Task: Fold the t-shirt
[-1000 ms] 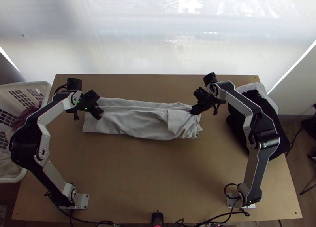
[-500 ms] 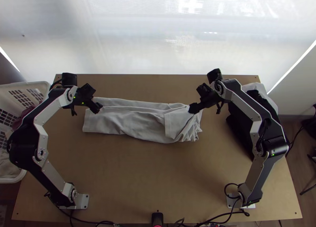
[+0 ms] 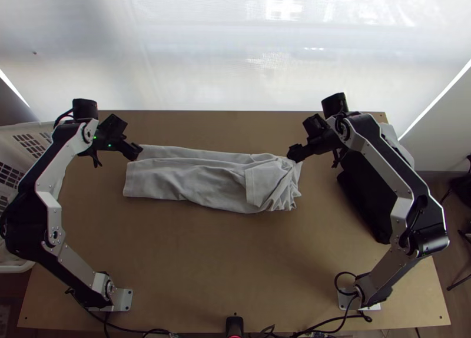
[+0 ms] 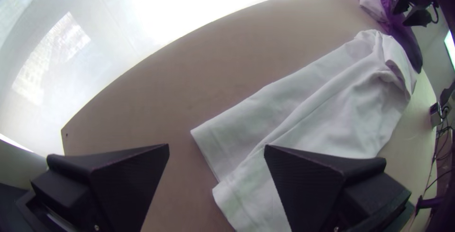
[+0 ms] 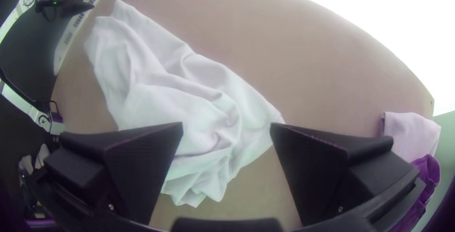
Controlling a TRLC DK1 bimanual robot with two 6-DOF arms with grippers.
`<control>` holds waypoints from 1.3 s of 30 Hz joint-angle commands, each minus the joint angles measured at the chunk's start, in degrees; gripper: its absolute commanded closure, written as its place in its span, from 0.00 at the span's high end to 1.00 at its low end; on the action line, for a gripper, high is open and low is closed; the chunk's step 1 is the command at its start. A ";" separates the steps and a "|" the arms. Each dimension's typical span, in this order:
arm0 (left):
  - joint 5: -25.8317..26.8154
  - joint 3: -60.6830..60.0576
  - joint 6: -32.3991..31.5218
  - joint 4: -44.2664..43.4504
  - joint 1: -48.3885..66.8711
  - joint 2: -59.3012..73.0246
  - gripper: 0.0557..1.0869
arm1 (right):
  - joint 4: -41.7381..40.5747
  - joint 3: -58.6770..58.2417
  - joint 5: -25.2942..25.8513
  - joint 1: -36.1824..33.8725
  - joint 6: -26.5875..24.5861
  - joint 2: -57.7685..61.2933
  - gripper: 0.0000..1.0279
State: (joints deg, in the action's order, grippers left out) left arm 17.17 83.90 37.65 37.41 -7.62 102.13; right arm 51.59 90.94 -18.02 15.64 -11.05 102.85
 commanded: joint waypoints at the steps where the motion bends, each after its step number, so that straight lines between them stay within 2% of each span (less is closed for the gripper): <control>1: 2.52 0.65 -1.09 6.63 -1.26 -4.04 0.87 | 1.84 -0.32 -0.08 5.81 1.20 -4.32 0.56; 3: 3.22 0.48 -1.09 9.09 -0.91 -5.45 0.82 | 2.02 -0.76 -0.08 7.74 1.12 -5.20 0.41; 6: 4.45 -0.58 -1.09 11.02 -0.64 -6.24 0.66 | 2.11 -1.90 -0.17 11.08 0.68 -5.99 0.20; 8: 4.80 -1.81 -1.09 11.02 -1.00 -6.24 0.52 | 2.02 -2.69 -0.26 12.84 0.41 -6.61 0.04; 13: 6.83 -3.13 -1.17 11.99 -2.75 -5.53 0.24 | 2.11 -4.98 -2.11 15.56 -0.64 -8.19 0.02; 18: 7.26 -3.13 -0.91 13.22 -3.02 -4.83 0.08 | 1.84 -6.21 -4.83 15.56 -1.43 -7.93 0.02; 27: 7.53 -3.65 -1.70 12.16 4.19 -5.27 0.08 | -5.98 -9.72 -4.74 14.60 -1.34 -3.44 0.02; 39: 7.44 -5.59 -5.39 1.53 10.17 1.76 0.08 | -16.52 -10.78 -4.74 12.66 -1.96 5.78 0.02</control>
State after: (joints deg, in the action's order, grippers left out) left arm 24.64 79.02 34.20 43.27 -0.69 100.05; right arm 40.18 81.01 -22.83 29.32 -12.45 103.39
